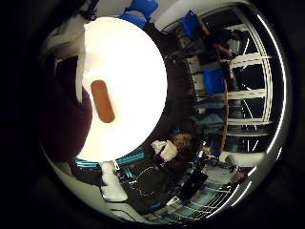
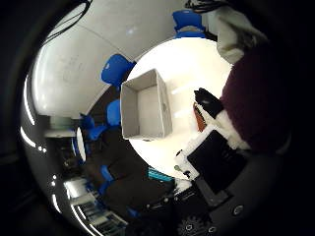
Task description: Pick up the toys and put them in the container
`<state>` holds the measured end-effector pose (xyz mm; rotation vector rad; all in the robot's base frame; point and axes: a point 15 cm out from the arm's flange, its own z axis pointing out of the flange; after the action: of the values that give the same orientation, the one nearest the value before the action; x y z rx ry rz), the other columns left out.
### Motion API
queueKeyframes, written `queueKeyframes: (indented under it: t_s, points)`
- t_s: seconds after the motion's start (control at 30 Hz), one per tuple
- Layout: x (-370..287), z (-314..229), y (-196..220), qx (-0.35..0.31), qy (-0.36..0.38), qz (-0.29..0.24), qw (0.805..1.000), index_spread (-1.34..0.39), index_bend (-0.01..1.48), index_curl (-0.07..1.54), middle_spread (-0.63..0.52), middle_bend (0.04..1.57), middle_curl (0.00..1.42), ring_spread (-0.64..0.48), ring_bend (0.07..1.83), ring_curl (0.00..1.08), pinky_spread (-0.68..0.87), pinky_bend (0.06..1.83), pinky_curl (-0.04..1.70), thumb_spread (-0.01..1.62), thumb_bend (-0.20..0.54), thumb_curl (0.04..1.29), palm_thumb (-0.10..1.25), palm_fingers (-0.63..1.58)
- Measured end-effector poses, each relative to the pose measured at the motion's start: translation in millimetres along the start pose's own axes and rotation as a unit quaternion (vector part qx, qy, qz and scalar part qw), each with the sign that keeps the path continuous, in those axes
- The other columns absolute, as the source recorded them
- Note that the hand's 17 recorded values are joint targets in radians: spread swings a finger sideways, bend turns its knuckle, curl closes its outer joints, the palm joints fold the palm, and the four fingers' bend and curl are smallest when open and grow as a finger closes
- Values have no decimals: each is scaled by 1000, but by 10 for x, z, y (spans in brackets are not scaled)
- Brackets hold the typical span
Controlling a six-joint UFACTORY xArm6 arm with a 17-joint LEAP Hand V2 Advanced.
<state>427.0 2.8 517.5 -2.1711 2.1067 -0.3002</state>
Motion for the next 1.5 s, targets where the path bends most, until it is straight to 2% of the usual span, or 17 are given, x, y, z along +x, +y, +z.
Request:
queueKeyframes:
  t_s: [0.4, 0.77, 0.9, 0.97, 1.0, 1.03, 1.07, 1.1, 1.13, 1.2, 1.3, 1.4, 1.5]
  points:
    - [-1301, -60, -452, 85, -45, -46, 994, -383, 1091, 1228, -341, 1293, 1264, -304, 1527, 987, -136, 1463, 1269, 936, -17, 540, 1098, 653]
    - [-1740, 475, -579, 47, -45, -57, 996, -379, 1087, 1222, -344, 1252, 1276, -298, 1514, 977, -139, 1466, 1249, 934, -30, 498, 1039, 660]
    - [-1778, 578, -618, 42, -45, -62, 996, -388, 922, 1162, -340, 1168, 1197, -285, 1456, 873, -199, 1354, 1111, 995, -49, 441, 894, 703]
    - [-1784, 635, -607, 34, -43, -64, 996, -407, 706, 1084, -333, 1078, 1088, -293, 1373, 773, -323, 1228, 968, 1029, -35, 410, 826, 695]
    - [-1789, 657, -597, 31, -44, -66, 996, -414, 570, 1036, -332, 1010, 1036, -301, 1333, 730, -390, 1186, 913, 1042, -33, 399, 802, 610]
    - [-1794, 669, -593, 28, -45, -67, 996, -415, 495, 1008, -332, 967, 1001, -305, 1312, 708, -433, 1165, 878, 1051, -34, 390, 781, 576]
    - [-1805, 688, -588, 26, -46, -70, 996, -415, 398, 961, -321, 857, 951, -290, 1247, 687, -429, 1159, 866, 1061, -37, 380, 751, 366]
    - [-1819, 715, -580, 22, -48, -75, 996, -429, 365, 902, -299, 762, 893, -253, 1171, 659, -350, 1067, 859, 1070, -38, 367, 719, 179]
    - [-1832, 749, -558, 14, -49, -80, 995, -444, 322, 825, -258, 656, 825, -205, 1088, 603, -256, 1017, 829, 1076, -34, 357, 698, 93]
    - [-1845, 808, -489, -3, -52, -94, 994, -454, 267, 705, -160, 504, 706, -60, 912, 510, 1, 954, 784, 1087, -34, 338, 650, -22]
    - [-1846, 903, -399, -29, -56, -111, 992, -462, 186, 562, -43, 364, 566, 120, 691, 390, 306, 847, 681, 1083, -33, 313, 579, -46]
    - [-1808, 939, -370, -39, -54, -118, 991, -455, 158, 465, 40, 286, 481, 187, 570, 326, 440, 746, 589, 1073, -31, 299, 535, -40]
    - [-1737, 960, -348, -47, -52, -126, 989, -443, 154, 394, 76, 256, 432, 218, 494, 288, 481, 644, 509, 1064, -26, 292, 514, -35]
